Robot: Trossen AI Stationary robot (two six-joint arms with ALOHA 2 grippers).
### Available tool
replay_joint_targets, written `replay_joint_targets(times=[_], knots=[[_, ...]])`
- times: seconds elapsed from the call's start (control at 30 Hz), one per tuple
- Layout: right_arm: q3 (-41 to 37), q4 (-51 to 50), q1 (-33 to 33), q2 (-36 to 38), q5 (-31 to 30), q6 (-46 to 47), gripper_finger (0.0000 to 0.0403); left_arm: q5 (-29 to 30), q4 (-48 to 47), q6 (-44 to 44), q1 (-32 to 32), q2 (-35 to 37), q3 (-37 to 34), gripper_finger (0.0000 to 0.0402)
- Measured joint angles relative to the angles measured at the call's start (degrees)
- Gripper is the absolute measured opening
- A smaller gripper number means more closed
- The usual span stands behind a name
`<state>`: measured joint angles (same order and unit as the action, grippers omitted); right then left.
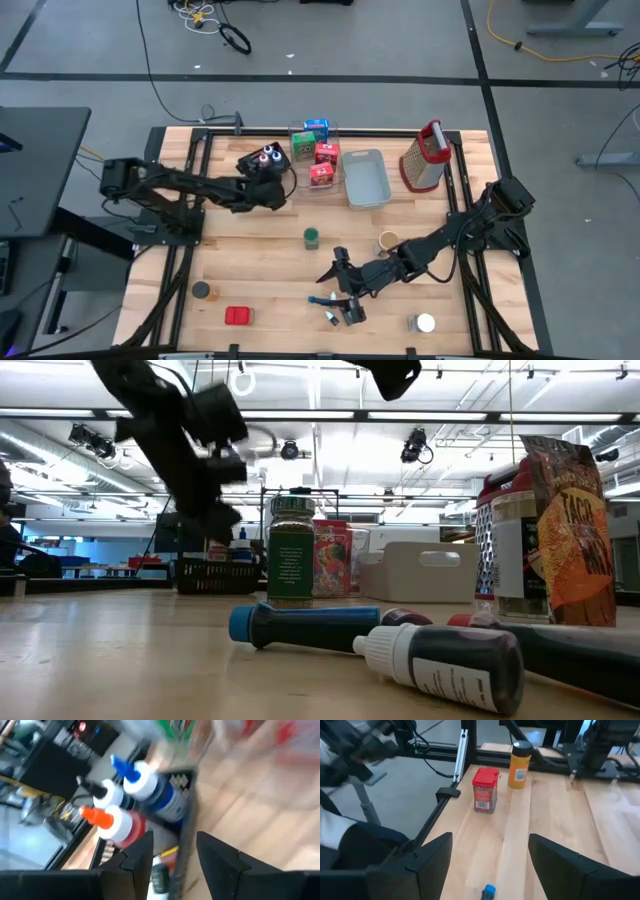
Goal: Pick & Place Kitchen Items
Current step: Put the small blue food coloring bottle into the black bin
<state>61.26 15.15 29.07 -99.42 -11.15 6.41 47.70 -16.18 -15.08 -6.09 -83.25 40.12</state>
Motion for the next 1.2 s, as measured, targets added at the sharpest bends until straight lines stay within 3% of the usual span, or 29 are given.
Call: replay_joint_targets(times=[0.2, 0.47, 0.7, 0.9, 1.03, 1.2], knots=[[0.1, -3.0, 0.6, -1.5, -1.4, 1.6, 0.0272, -0.2, 0.3, -4.0, 6.4, 10.5, 0.0, 0.0147], [0.1, -4.3, 0.5, -8.3, -6.8, 3.6, 0.0268, -9.4, 3.1, -4.2, 14.7, 21.7, 0.0, 0.0143], [0.0, -9.1, 0.2, -9.3, -4.2, 13.9, 0.0232, -10.8, 11.5, -5.6, 19.0, 23.7, 0.0, 0.0143], [0.9, -6.4, 1.2, -11.0, -4.7, 15.6, 0.0221, -12.6, 13.4, -5.6, 21.7, 23.6, 0.0, 0.0143], [5.8, -7.9, 2.2, -15.7, -4.9, 15.6, 0.0221, -12.6, 13.5, -5.8, 23.6, 23.6, 0.0, 0.0143], [12.8, -19.2, 3.0, -20.8, -8.9, 14.7, 0.0221, -12.6, 13.5, -7.3, 25.7, 23.6, 0.0, 0.0143]])
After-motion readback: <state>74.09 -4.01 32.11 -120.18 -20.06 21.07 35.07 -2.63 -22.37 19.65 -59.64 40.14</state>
